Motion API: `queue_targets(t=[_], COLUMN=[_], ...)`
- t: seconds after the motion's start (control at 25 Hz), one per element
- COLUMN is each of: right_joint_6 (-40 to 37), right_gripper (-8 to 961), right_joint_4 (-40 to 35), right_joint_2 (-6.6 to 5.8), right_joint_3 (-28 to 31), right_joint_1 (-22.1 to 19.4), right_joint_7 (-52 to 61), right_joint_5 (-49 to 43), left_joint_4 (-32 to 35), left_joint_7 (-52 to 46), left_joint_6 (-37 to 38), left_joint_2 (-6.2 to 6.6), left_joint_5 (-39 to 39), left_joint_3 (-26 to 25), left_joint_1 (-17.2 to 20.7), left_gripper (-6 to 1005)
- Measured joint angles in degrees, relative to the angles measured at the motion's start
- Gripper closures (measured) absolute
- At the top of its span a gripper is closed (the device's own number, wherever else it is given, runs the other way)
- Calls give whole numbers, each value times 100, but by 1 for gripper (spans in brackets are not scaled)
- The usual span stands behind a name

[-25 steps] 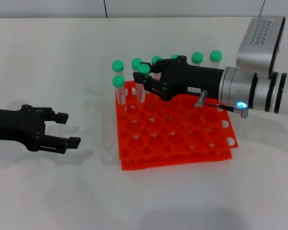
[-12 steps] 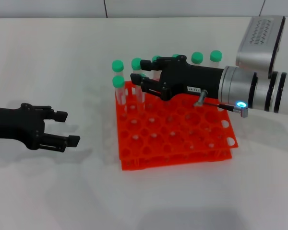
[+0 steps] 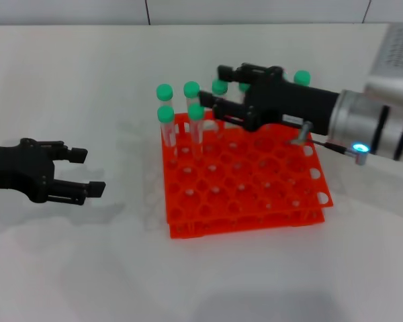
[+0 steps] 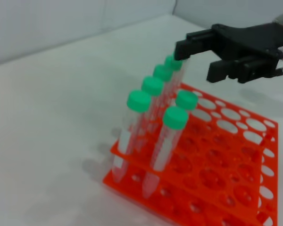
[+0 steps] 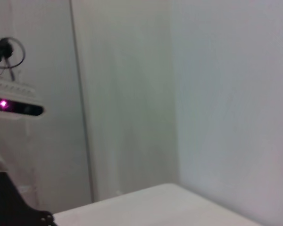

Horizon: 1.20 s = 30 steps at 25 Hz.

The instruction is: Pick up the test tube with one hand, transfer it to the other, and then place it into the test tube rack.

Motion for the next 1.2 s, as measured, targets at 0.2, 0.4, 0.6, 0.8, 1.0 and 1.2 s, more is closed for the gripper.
queue_targets(t=[0.2, 0.4, 0.6, 0.8, 1.0, 1.2], right_joint_6=[-210, -650, -988, -1507, -2025, -2157], right_gripper=[369, 370, 371, 372, 374, 377], right_joint_4=[-329, -347, -349, -355, -502, -723], right_joint_2=[-54, -390, -666, -633, -559, -557], right_joint_3=[307, 636, 1051, 1819, 2565, 2652], right_joint_1=[-446, -726, -806, -940, -994, -986], right_joint_7=[-11, 297, 1111, 1507, 1877, 2097], right_joint_5=[-39, -97, -924, -1833, -2854, -3370], left_joint_4=[0, 15, 17, 1, 0, 0], left_joint_7=[105, 100, 118, 120, 130, 131], left_joint_6=[149, 228, 446, 479, 565, 663], left_joint_2=[8, 40, 67, 56, 35, 13], left_joint_5=[-16, -92, -175, -216, -313, -345], left_joint_3=[-306, -384, -693, -725, -726, -725], left_joint_1=[-8, 8, 16, -4, 10, 18], left_gripper=[129, 129, 129, 129, 129, 129])
